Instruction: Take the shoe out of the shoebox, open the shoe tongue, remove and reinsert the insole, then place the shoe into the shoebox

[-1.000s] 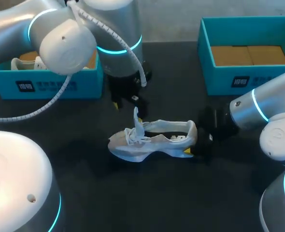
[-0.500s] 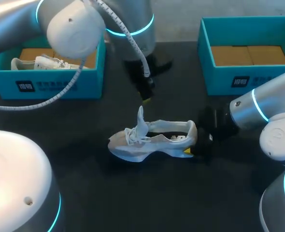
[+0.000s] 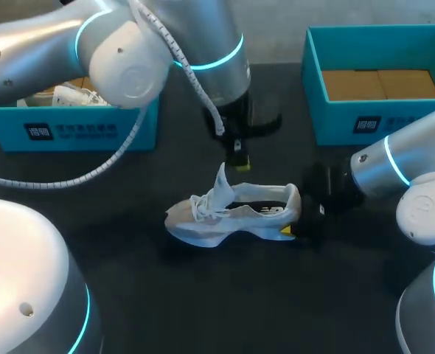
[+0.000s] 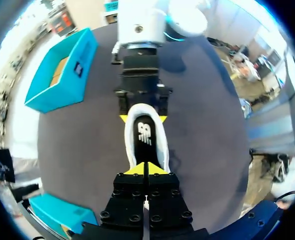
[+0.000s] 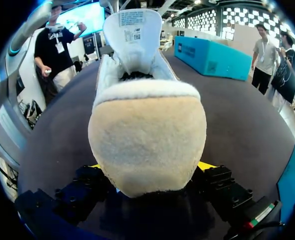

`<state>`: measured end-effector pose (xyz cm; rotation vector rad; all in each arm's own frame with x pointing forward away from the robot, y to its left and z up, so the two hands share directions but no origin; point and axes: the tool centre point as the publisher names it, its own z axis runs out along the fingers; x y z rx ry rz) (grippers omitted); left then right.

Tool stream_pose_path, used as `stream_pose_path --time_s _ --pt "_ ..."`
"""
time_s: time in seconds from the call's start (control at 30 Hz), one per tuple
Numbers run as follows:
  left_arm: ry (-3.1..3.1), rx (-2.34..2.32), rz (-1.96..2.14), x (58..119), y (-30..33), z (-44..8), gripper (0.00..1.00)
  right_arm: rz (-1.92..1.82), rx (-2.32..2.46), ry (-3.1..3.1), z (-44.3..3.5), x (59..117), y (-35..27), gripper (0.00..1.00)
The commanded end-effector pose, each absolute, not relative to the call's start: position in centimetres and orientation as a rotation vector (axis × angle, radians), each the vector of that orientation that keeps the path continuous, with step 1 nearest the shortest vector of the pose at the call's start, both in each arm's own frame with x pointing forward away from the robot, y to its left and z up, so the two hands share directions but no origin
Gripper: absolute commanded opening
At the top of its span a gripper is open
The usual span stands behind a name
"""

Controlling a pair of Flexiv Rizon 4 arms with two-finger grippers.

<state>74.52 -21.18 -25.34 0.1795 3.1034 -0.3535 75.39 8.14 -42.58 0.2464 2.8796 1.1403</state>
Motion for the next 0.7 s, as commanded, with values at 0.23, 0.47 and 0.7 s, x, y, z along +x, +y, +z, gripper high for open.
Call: stream_pose_path --time_s 0.23,0.47,0.7 --pt "3.176 0.299 -0.284 74.6 -23.7 -29.0 0.00 1.137 0.246 2.880 -42.7 75.5 8.1 0.00" --pt "3.213 0.344 -0.268 74.5 -24.3 -30.8 0.00 1.137 0.246 2.880 -42.7 75.5 8.1 0.00" --pt "3.260 0.365 -0.285 74.7 -24.7 -32.9 0.00 1.137 0.246 2.880 -42.7 75.5 8.1 0.00"
